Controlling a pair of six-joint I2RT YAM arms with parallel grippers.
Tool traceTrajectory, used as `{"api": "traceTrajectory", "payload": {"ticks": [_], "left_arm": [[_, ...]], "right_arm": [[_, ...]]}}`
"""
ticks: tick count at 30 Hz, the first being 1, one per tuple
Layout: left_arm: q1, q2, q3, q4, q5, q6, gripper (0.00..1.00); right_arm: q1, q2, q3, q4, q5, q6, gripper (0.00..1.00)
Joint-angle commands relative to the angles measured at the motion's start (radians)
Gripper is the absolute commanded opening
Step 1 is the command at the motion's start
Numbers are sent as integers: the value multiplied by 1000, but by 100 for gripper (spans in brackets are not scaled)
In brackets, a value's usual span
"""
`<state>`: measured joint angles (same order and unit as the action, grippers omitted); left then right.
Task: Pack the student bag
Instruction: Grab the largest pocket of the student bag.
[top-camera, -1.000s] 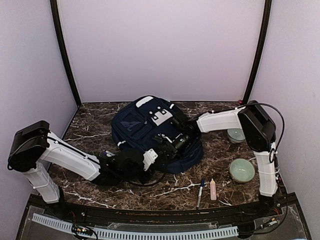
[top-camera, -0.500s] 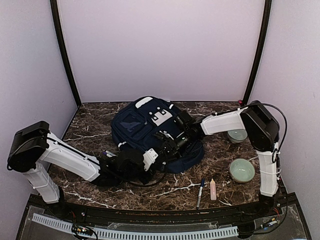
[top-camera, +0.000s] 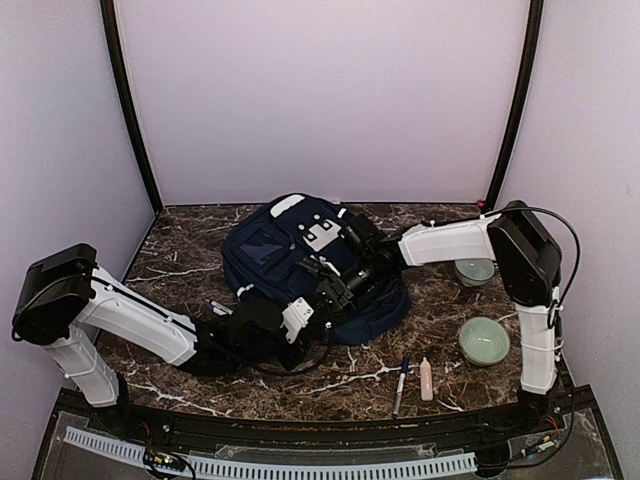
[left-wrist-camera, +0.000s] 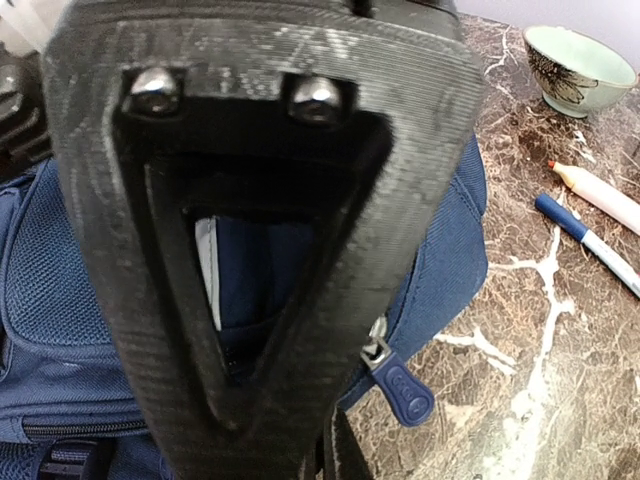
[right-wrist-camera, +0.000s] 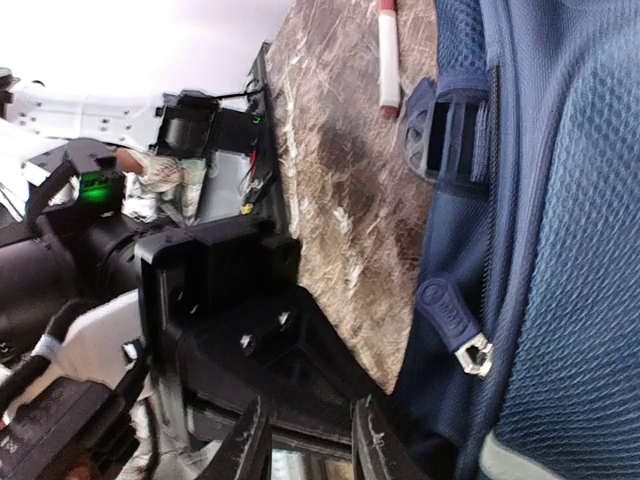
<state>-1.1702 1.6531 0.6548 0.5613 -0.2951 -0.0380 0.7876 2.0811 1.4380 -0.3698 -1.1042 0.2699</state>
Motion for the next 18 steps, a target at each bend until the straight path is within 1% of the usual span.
{"api": "traceTrajectory", "payload": {"ticks": [1, 7, 11, 14, 17, 18], "left_arm": [[-20, -66, 1, 89, 54, -27, 0], [-20, -61, 2, 109, 68, -39, 0], [-18, -43, 44, 89, 107, -34, 0], [0, -16, 101, 45, 181, -57, 0], [36, 12, 166, 1, 289, -102, 0], [47, 21, 192, -8, 317, -116, 0]], "right_arm": [[-15, -28, 114, -237, 138, -250, 30], [-100, -169, 131, -324, 258, -384, 32], [-157, -261, 88, -365, 325, -482, 32], [-169, -347, 26, -401, 387, -597, 28], [-168, -451, -56, -380, 415, -656, 22], [-168, -475, -79, -376, 419, -678, 22]]}}
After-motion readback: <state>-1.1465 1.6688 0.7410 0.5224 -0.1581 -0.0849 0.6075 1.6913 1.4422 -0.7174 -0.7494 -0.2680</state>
